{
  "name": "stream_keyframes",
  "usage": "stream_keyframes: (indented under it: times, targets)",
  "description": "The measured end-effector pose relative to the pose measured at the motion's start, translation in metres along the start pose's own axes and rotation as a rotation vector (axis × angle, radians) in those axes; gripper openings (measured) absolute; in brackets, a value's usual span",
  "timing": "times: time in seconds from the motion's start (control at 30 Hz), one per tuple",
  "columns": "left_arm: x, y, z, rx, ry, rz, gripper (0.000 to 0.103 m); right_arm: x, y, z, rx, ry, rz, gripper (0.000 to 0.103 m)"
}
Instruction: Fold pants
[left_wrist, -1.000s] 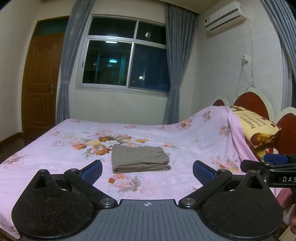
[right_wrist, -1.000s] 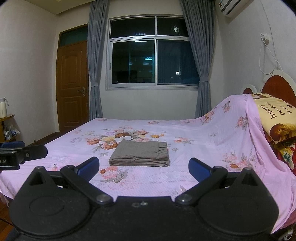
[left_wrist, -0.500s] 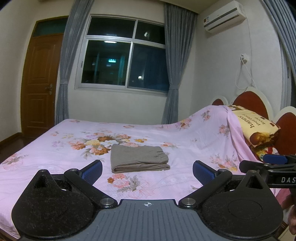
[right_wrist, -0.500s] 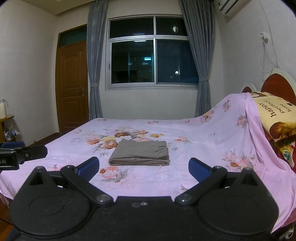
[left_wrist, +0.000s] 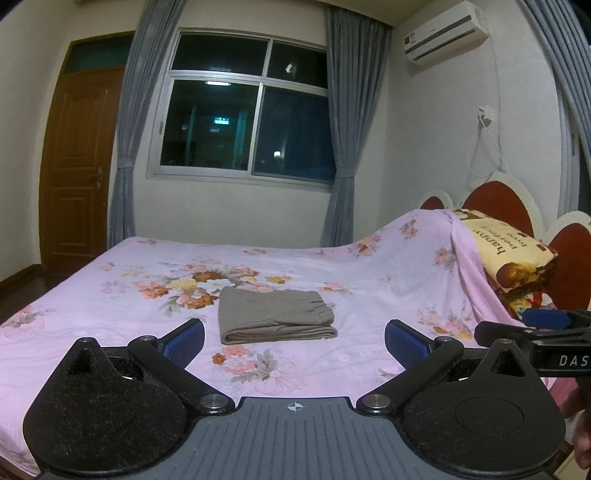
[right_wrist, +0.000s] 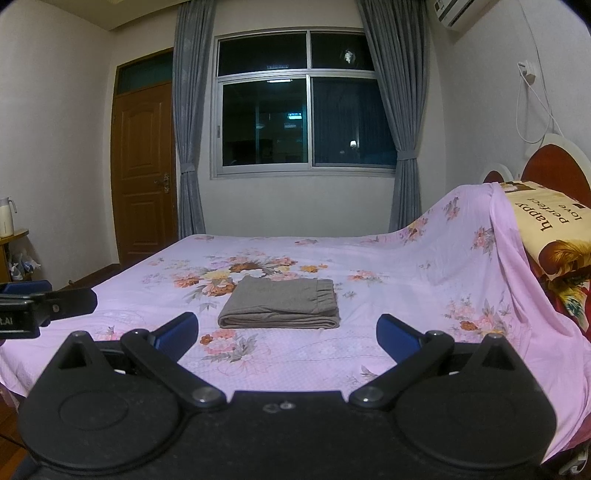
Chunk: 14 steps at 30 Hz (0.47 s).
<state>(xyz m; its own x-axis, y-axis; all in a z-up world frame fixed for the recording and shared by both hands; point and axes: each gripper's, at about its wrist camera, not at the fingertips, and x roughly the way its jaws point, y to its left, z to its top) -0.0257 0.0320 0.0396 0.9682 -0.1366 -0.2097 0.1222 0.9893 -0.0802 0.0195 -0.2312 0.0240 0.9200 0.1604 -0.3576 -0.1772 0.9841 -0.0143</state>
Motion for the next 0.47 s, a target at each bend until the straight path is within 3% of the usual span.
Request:
stream_keyframes:
  times: [0.47]
  targets:
    - [-0.0056,-0.0059,0.003,0.054,-0.053,-0.019,0.098,0.0,-0.0007,-0.0014,-0.004,-0.006,-0.004,0.103]
